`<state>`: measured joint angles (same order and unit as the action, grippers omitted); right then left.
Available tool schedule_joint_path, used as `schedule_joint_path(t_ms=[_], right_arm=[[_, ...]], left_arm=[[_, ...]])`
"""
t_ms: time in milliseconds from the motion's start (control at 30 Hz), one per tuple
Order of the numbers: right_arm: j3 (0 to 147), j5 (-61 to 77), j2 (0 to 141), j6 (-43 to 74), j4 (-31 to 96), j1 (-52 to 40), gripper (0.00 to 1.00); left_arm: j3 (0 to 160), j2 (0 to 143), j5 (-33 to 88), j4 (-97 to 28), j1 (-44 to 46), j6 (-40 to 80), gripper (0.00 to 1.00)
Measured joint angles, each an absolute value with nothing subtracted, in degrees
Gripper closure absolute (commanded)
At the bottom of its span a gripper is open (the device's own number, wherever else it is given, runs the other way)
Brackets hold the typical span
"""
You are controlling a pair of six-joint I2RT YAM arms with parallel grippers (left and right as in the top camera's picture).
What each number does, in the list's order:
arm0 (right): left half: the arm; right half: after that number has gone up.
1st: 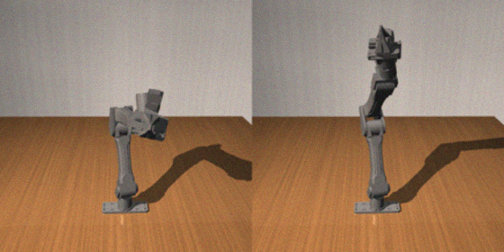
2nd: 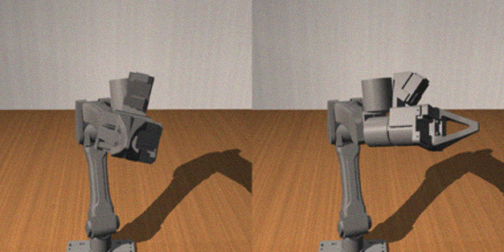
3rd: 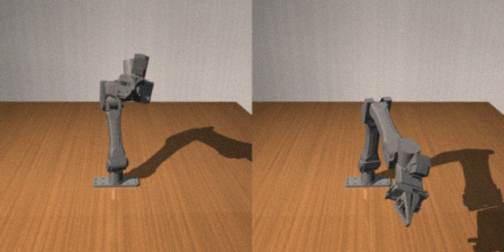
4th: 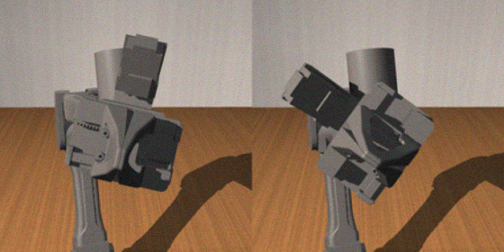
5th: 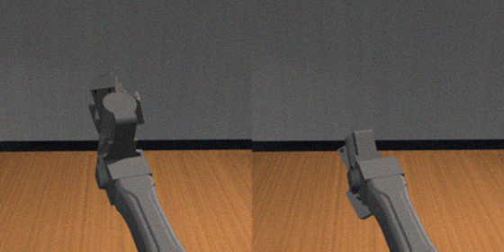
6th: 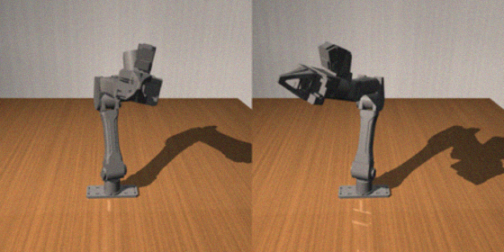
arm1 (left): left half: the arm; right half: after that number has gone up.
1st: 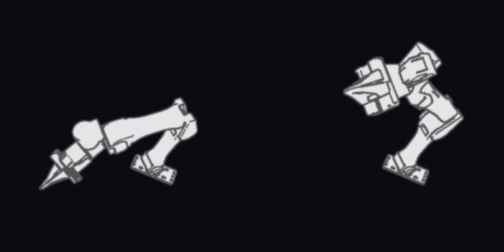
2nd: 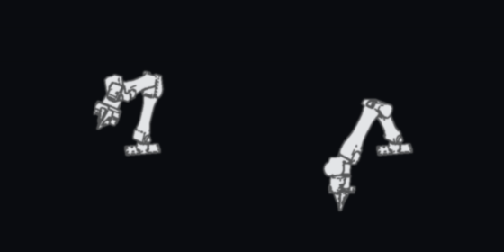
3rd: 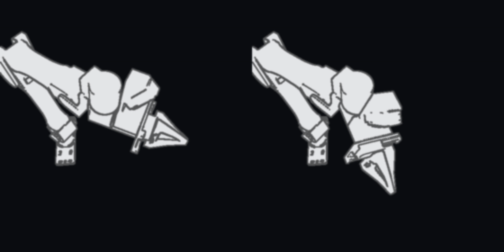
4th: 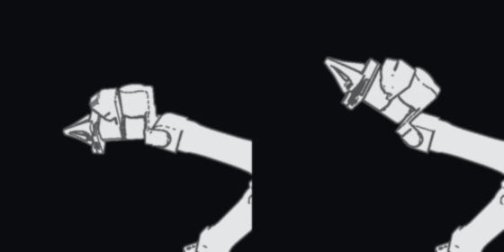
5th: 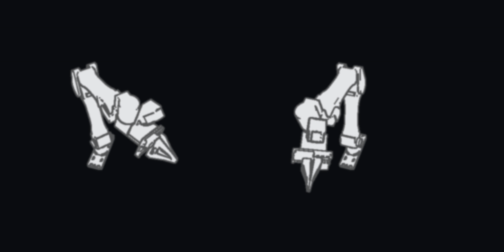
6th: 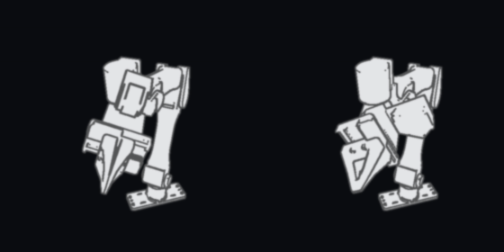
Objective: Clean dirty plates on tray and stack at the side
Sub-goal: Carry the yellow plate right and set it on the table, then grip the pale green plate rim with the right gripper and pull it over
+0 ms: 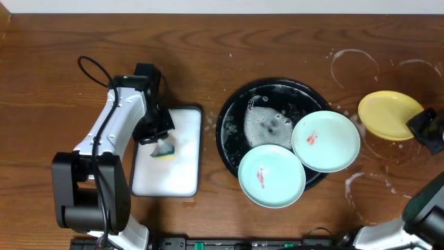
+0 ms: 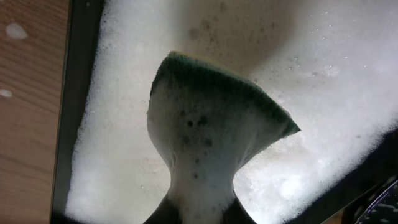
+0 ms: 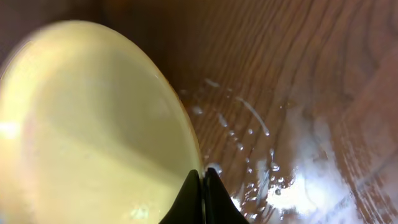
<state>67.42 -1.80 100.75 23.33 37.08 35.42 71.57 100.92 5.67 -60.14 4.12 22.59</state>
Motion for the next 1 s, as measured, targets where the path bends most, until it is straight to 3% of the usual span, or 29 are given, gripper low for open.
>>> schedule_joint_path(t_ms=[100, 133, 167, 200, 333, 533, 667, 833, 1000], right_arm=[[67.42, -1.17, 104.77, 21.82, 37.19, 35.62, 0.98], [67.42, -1.13, 105.21, 21.71, 37.19, 35.62, 0.86], [67.42, -0.97, 106.02, 21.30, 37.23, 35.62, 0.65], [67.42, -0.89, 106.56, 20.53, 37.28, 35.62, 0.57], [67.33, 0.82, 105.95, 18.52, 37.21, 35.62, 0.48], [66.98, 8.88, 94.13, 14.90, 37.01, 34.20, 0.48], [67.33, 12.01, 82.41, 13.34, 43.00, 27.44, 0.49], [67.33, 7.31, 78.19, 13.19, 52.90, 16.45, 0.51], [62.04, -0.99, 79.53, 14.98, 51.96, 11.16, 0.51]], left_arm=[[71.57, 100.92, 5.67, -60.14, 4.12, 22.59, 0.92], [71.57, 100.92, 5.67, -60.14, 4.12, 22.59, 0.92], [71.57, 100.92, 5.67, -60.14, 4.12, 22.59, 0.92], [71.57, 100.92, 5.67, -60.14, 4.12, 22.59, 0.92], [71.57, 100.92, 5.67, -60.14, 4.12, 22.59, 0.93], [71.57, 100.92, 5.67, -60.16, 4.12, 22.59, 0.92], [71.57, 100.92, 5.67, -60.14, 4.12, 22.35, 0.93], [71.57, 100.73, 5.89, -60.51, 4.12, 21.10, 0.92], [71.55, 96.71, 6.33, -60.71, 4.12, 19.40, 0.93]])
